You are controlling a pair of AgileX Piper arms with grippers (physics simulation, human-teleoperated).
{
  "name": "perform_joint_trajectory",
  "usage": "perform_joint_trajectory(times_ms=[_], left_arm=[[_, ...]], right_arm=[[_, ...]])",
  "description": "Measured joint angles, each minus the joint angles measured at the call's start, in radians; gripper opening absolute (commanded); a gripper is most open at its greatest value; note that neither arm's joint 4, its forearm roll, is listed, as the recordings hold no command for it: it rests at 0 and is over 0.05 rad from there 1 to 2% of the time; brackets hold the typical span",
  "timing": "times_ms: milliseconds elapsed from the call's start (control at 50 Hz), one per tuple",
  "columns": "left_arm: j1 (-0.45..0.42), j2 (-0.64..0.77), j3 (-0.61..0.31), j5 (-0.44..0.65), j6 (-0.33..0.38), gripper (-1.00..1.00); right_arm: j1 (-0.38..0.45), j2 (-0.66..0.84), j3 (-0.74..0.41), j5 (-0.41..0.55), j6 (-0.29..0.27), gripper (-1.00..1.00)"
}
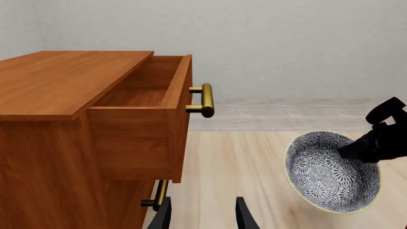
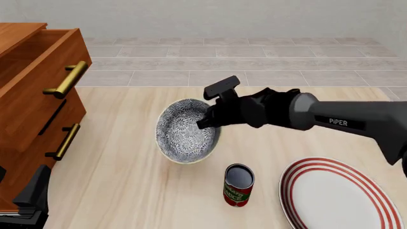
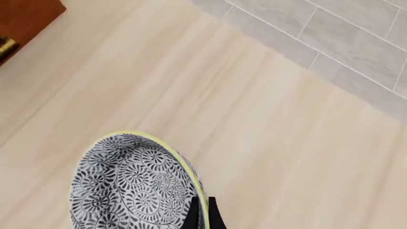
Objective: Put the bowl on the plate.
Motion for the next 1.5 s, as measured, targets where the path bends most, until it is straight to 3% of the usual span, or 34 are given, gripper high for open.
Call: perform_joint_trajectory(times_ms=[680,1500], left_arm=[[0.0,0.0,0.0,0.0,0.0,1.0],[0.0,0.0,0.0,0.0,0.0,1.0]], right_arm=[[-0.074,-0.156,0.002,0.038,0.002,-1.0],[-0.274,-0.471,0.248,0.028,0.034,-1.0]])
